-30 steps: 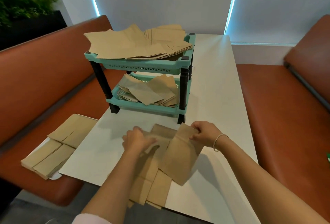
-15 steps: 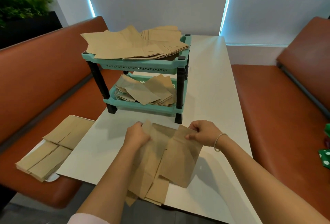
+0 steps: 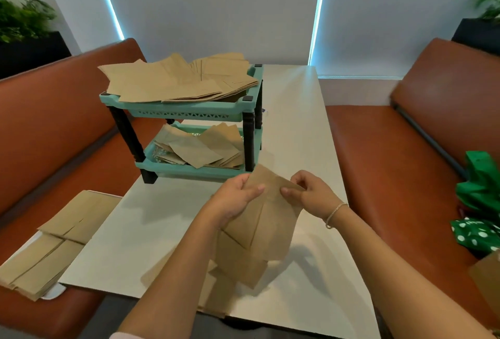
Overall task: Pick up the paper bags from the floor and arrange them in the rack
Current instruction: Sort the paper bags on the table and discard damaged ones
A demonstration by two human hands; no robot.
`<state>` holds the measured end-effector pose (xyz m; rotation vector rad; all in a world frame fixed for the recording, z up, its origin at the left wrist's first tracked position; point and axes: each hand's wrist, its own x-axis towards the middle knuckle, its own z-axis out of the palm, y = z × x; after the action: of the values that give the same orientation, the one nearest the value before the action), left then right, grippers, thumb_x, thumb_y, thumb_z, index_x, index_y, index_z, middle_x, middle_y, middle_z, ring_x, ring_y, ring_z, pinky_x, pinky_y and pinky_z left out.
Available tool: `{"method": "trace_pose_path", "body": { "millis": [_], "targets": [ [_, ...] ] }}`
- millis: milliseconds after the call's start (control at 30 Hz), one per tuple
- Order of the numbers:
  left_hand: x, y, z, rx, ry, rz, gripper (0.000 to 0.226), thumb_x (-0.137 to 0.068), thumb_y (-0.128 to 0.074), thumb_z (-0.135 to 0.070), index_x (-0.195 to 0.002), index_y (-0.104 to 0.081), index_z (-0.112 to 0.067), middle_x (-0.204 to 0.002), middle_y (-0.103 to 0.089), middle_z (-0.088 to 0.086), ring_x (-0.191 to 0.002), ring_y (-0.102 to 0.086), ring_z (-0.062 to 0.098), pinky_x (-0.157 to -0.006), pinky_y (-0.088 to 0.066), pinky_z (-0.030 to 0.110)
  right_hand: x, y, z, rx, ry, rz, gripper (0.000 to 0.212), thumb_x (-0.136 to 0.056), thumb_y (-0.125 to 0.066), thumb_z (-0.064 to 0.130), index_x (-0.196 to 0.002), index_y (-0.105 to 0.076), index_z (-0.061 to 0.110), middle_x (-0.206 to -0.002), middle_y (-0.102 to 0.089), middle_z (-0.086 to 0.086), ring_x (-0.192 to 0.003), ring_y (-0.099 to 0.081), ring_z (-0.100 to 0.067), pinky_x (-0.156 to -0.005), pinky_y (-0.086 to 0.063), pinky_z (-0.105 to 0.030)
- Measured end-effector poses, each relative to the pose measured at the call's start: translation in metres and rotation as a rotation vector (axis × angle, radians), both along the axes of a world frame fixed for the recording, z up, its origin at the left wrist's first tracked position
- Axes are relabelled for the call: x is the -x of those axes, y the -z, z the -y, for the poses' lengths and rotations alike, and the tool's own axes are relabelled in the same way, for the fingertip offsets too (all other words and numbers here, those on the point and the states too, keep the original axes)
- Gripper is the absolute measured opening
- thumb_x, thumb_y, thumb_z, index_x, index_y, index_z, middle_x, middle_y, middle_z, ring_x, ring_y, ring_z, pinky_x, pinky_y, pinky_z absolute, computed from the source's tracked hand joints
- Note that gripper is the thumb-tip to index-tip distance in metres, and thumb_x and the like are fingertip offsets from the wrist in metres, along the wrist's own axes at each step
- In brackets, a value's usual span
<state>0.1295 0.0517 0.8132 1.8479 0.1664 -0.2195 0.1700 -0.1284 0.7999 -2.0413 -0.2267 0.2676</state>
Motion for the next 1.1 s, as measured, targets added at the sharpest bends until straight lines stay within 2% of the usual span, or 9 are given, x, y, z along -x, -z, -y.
{"method": "trace_pose_path", "body": {
  "millis": [100, 233, 333, 467, 567, 733, 800, 933, 1100],
  "targets": [
    [-0.004, 0.001, 0.03, 0.01, 0.025, -0.001, 0.032, -0.092, -0.057, -0.033, -0.12, -0.058, -0.019, -0.108, -0.068, -0.003, -0.099, -0.063, 0.015, -0.088, -0.052, 0.035, 0.003, 0.0, 0.025, -0.022, 0.095, 0.034, 0.022, -0.084, -0.067, 0.023, -0.076, -0.046, 0.027, -0.07, -0.048, 0.008, -0.064, -0.044, -0.007, -0.059, -0.035, -0.021],
    [-0.005, 0.0, 0.079, -0.108, 0.106, 0.012, 0.052, -0.079, -0.073, -0.034, -0.124, -0.049, -0.025, -0.114, -0.06, -0.003, -0.104, -0.058, 0.019, -0.09, -0.05, 0.039, 0.009, -0.007, 0.065, -0.048, 0.229, 0.066, 0.02, -0.085, -0.066, 0.02, -0.092, -0.049, 0.028, -0.066, -0.045, 0.005, -0.059, -0.044, -0.007, -0.054, -0.036, -0.019],
    [-0.006, 0.0, 0.12, -0.164, 0.109, 0.072, 0.049, -0.08, -0.072, -0.031, -0.123, -0.05, -0.024, -0.115, -0.058, -0.003, -0.104, -0.056, 0.02, -0.092, -0.049, 0.041, 0.016, -0.022, 0.107, 0.163, 0.144, 0.071, 0.032, -0.084, -0.067, 0.027, -0.113, -0.052, 0.031, -0.088, -0.056, 0.007, -0.08, -0.055, -0.007, -0.069, -0.043, -0.018],
    [-0.004, 0.011, 0.179, -0.124, 0.145, 0.127, 0.026, -0.083, -0.069, -0.026, -0.105, -0.055, -0.025, -0.105, -0.062, -0.002, -0.094, -0.06, 0.017, -0.074, -0.048, 0.027, 0.026, -0.038, 0.169, 0.523, -0.025, -0.041, 0.007, -0.081, -0.068, 0.025, -0.084, -0.064, 0.03, -0.089, -0.066, 0.006, -0.088, -0.062, -0.015, -0.078, -0.052, -0.031],
    [-0.001, 0.024, 0.222, -0.111, 0.093, 0.151, 0.028, -0.086, -0.066, -0.025, -0.11, -0.052, -0.026, -0.104, -0.06, -0.007, -0.096, -0.058, 0.013, -0.08, -0.047, 0.024, 0.031, -0.033, 0.214, 0.684, 0.047, -0.074, 0.017, -0.082, -0.06, 0.016, -0.083, -0.065, 0.032, -0.081, -0.064, 0.003, -0.074, -0.061, -0.016, -0.067, -0.055, -0.031],
    [0.009, 0.044, 0.269, -0.18, 0.111, 0.16, 0.042, -0.089, -0.064, -0.024, -0.127, -0.047, -0.018, -0.121, -0.056, -0.001, -0.109, -0.053, 0.013, -0.089, -0.04, 0.021, 0.039, 0.02, 0.267, 0.839, 0.159, -0.15, 0.036, -0.08, -0.046, 0.01, -0.1, -0.068, 0.029, -0.087, -0.066, -0.004, -0.071, -0.063, -0.024, -0.068, -0.059, -0.035],
    [0.013, 0.052, 0.279, -0.205, 0.117, 0.148, 0.039, -0.09, -0.062, -0.023, -0.126, -0.049, -0.017, -0.121, -0.056, -0.001, -0.109, -0.054, 0.013, -0.09, -0.04, 0.02, 0.045, 0.05, 0.276, 0.827, 0.17, -0.194, 0.038, -0.08, -0.044, 0.009, -0.103, -0.067, 0.029, -0.089, -0.064, -0.006, -0.078, -0.063, -0.028, -0.072, -0.057, -0.034],
    [0.017, 0.067, 0.287, -0.263, 0.105, 0.132, 0.029, -0.091, -0.06, -0.023, -0.119, -0.054, -0.019, -0.117, -0.059, -0.002, -0.101, -0.054, 0.008, -0.087, -0.042, 0.017, 0.058, 0.107, 0.277, 0.785, 0.207, -0.249, 0.042, -0.086, -0.047, 0.01, -0.122, -0.06, 0.029, -0.118, -0.062, -0.01, -0.107, -0.059, -0.03, -0.086, -0.049, -0.033],
    [0.018, 0.086, 0.287, -0.34, 0.087, 0.143, 0.021, -0.093, -0.058, -0.024, -0.113, -0.056, -0.021, -0.109, -0.06, -0.006, -0.093, -0.053, 0.004, -0.08, -0.041, 0.012, 0.078, 0.171, 0.265, 0.753, 0.112, -0.316, 0.042, -0.088, -0.047, 0.009, -0.122, -0.058, 0.03, -0.118, -0.063, -0.009, -0.108, -0.059, -0.03, -0.09, -0.05, -0.036]
  ]
}}
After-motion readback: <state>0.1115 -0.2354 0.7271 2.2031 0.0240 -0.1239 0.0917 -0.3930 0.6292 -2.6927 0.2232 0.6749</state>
